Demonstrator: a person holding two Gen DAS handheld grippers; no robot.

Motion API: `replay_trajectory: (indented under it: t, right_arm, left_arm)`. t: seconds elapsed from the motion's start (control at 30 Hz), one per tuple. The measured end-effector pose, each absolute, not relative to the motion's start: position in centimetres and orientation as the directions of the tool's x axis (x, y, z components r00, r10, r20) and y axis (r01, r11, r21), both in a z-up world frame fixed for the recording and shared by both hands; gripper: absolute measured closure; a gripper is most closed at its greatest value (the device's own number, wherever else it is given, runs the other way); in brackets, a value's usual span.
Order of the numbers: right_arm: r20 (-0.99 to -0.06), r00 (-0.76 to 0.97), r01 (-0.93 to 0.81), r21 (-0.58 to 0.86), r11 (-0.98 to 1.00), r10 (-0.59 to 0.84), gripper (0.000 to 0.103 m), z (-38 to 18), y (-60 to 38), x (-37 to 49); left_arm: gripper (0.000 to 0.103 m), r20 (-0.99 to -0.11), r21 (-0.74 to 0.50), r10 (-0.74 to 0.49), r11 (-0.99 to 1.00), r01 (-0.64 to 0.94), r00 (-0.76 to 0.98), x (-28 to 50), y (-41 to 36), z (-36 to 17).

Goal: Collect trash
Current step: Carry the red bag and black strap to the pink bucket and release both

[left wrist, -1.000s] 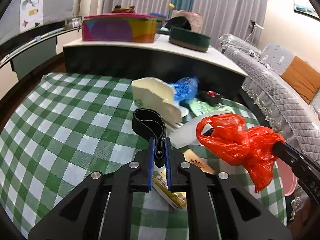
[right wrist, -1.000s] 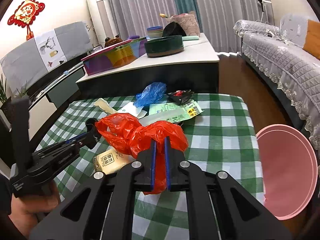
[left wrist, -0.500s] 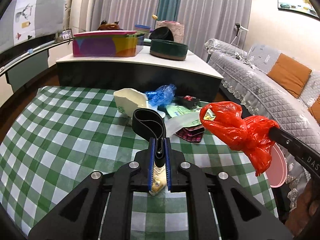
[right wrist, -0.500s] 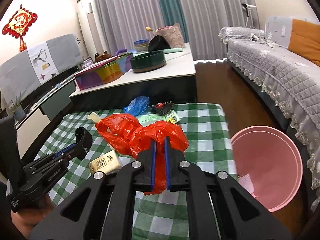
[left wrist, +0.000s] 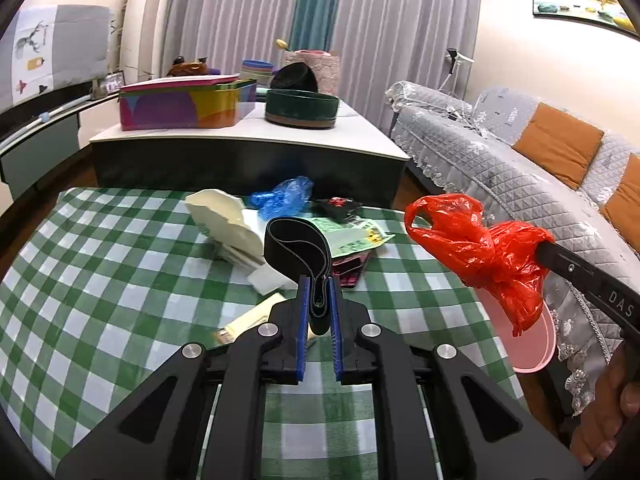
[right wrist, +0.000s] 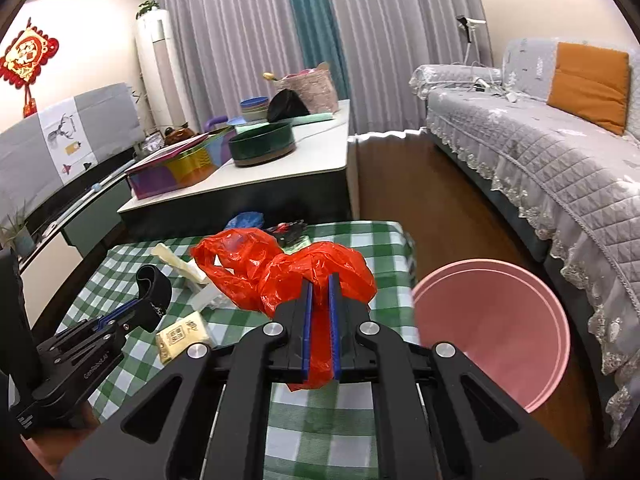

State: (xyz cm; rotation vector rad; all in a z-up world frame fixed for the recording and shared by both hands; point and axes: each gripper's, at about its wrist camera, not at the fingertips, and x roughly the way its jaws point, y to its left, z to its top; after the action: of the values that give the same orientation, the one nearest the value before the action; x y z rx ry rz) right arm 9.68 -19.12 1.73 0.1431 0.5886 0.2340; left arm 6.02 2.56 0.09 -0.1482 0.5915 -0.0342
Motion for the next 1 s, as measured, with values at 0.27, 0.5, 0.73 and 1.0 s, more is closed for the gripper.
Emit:
replay_trajectory:
  t: [0.27, 0.5, 0.73, 1.0]
  right_arm:
    - [-0.528, 0.825, -0.115, 0.191, 0.975, 0.201, 0.095, 2.1, -22.1, 9.3]
    - [-0.527, 0.838, -0.047, 0.187, 0.981, 0.141, 0.095, 2.1, -25.4, 9.1]
    - [-0.525, 0.846, 0.011, 0.192, 0.981, 0.093, 0.095, 1.8, -28.6, 9.0]
    - [-0.524, 0.851, 0.073, 0.198, 0.978, 0.042, 0.095, 1.5, -31.9, 9.0]
  left_arm:
    - [0.094, -0.543, -0.152, -0.116, 0.988, 0.039, 0.832, 6.7, -0.1, 0.5]
    - [0.094, -0.540, -0.158, -0.163, 0.983, 0.090, 0.826, 7.4, -3.1, 0.6]
    - [0.094, -0.539, -0.159, -0.215, 0.976, 0.152, 0.814, 8.1, -6.5, 0.5]
    - [0.094, -0.544, -0.159, -0.259, 0.966, 0.204, 0.798, 9.1, -9.7, 0.1]
